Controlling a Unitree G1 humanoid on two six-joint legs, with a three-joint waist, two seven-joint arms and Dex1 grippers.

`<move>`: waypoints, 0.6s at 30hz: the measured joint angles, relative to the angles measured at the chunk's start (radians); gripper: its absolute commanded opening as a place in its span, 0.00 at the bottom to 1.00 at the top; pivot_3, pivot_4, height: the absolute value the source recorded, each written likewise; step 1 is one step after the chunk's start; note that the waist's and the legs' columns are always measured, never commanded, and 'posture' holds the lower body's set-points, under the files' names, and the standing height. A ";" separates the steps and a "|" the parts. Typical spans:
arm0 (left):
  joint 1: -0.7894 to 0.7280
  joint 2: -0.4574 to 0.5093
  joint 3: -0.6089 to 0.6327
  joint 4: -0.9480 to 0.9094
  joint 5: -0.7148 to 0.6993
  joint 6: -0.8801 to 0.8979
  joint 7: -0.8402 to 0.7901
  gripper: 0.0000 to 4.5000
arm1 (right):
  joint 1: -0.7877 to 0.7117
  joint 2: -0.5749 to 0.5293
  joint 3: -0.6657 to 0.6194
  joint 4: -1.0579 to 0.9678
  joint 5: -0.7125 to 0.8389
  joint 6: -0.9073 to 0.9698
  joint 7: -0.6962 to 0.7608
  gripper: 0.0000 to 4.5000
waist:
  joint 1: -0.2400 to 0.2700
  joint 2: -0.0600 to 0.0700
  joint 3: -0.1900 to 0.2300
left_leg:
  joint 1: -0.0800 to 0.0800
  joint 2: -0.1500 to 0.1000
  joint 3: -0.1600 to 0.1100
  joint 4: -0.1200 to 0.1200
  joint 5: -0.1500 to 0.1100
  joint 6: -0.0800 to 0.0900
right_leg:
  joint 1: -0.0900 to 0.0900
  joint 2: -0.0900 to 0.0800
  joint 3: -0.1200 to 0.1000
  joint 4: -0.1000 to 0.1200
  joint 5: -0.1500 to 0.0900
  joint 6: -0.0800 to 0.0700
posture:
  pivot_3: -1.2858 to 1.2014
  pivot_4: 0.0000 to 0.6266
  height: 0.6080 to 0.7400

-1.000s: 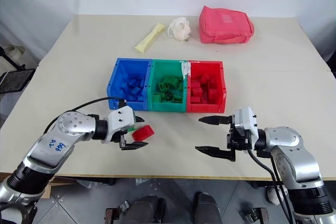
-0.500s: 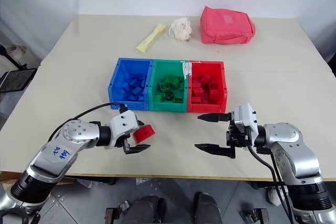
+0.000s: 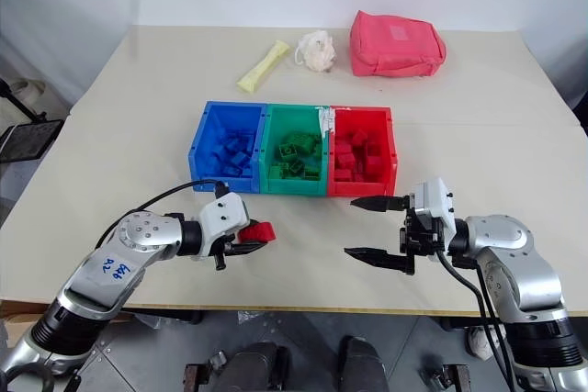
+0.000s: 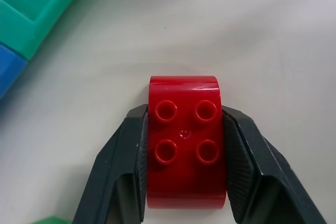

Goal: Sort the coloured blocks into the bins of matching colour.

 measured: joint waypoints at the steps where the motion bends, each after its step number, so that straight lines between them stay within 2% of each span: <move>1: -0.001 -0.005 0.000 0.002 0.001 -0.010 0.002 0.33 | 0.000 0.000 -0.001 0.001 0.000 0.000 -0.003 1.00 | 0.000 0.000 0.000 | 0.000 0.000 0.000 0.000 0.000 0.000 | 0.000 0.000 0.000 0.000 0.000 0.000 | 0.52 0.24 1.00; 10: -0.162 -0.199 0.013 0.066 0.002 -0.146 0.068 0.33 | 0.018 0.000 -0.079 0.044 -0.012 -0.001 -0.095 1.00 | 0.008 0.000 0.000 | -0.001 -0.001 0.001 0.001 0.000 0.001 | 0.000 0.000 0.000 0.000 0.001 0.001 | 0.52 0.24 1.00; 18: -0.324 -0.383 -0.012 0.353 0.044 -0.332 0.117 0.33 | 0.041 -0.019 -0.165 0.073 -0.085 -0.004 -0.238 1.00 | 0.013 -0.001 0.000 | 0.000 -0.002 0.005 0.001 0.001 0.002 | -0.001 0.001 -0.004 0.001 0.001 0.003 | 0.52 0.24 1.00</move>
